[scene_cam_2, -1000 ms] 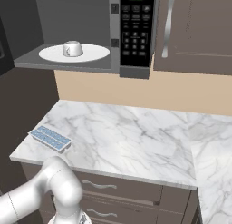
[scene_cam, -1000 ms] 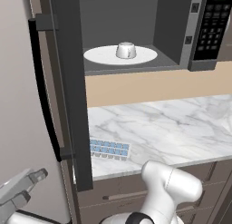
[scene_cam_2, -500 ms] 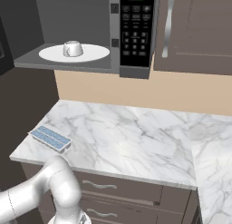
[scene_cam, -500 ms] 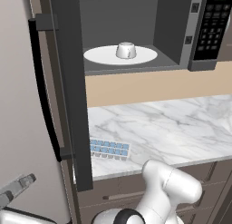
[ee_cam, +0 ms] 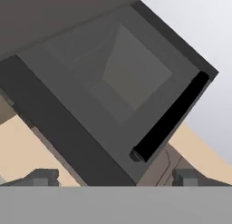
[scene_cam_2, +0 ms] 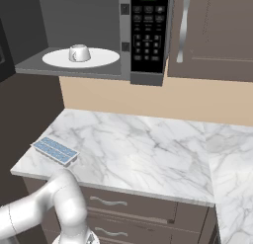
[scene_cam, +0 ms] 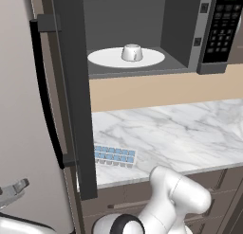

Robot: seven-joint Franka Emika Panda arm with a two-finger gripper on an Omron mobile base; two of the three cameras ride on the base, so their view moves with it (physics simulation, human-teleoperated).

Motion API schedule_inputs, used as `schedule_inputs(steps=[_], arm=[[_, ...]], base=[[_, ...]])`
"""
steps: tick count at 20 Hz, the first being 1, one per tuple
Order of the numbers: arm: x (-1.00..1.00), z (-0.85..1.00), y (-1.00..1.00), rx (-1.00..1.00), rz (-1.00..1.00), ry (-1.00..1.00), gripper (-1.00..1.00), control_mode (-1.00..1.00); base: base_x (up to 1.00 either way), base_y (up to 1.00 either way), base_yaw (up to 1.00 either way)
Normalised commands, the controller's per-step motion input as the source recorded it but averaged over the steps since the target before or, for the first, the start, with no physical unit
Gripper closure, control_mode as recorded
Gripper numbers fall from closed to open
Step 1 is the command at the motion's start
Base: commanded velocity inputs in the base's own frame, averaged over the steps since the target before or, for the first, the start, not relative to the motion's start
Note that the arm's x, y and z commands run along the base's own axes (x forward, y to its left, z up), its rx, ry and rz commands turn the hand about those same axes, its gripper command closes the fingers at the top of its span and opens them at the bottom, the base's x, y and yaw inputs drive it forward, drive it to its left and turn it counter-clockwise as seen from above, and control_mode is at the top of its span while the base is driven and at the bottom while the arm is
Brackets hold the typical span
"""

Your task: Pick the mug from the counter and place it inside the microwave. Then close the microwave.

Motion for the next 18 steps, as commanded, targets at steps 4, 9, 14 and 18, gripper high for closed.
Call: schedule_inputs(steps=[4, 9, 14, 18], arm=[[-0.03, 0.00, 0.01, 0.00, 0.00, 0.03, -1.00, -1.00], [-0.13, 0.04, -0.27, 0.00, 0.00, 0.00, -1.00, -1.00], [-0.01, 0.02, -0.42, 0.00, 0.00, 0.02, -1.00, -1.00], [0.00, 0.07, -0.56, 0.00, 0.00, 0.11, -1.00, -1.00]], base=[[0.00, 0.00, 0.00], [0.00, 0.00, 0.00], [0.00, 0.00, 0.00], [0.00, 0.00, 0.00]])
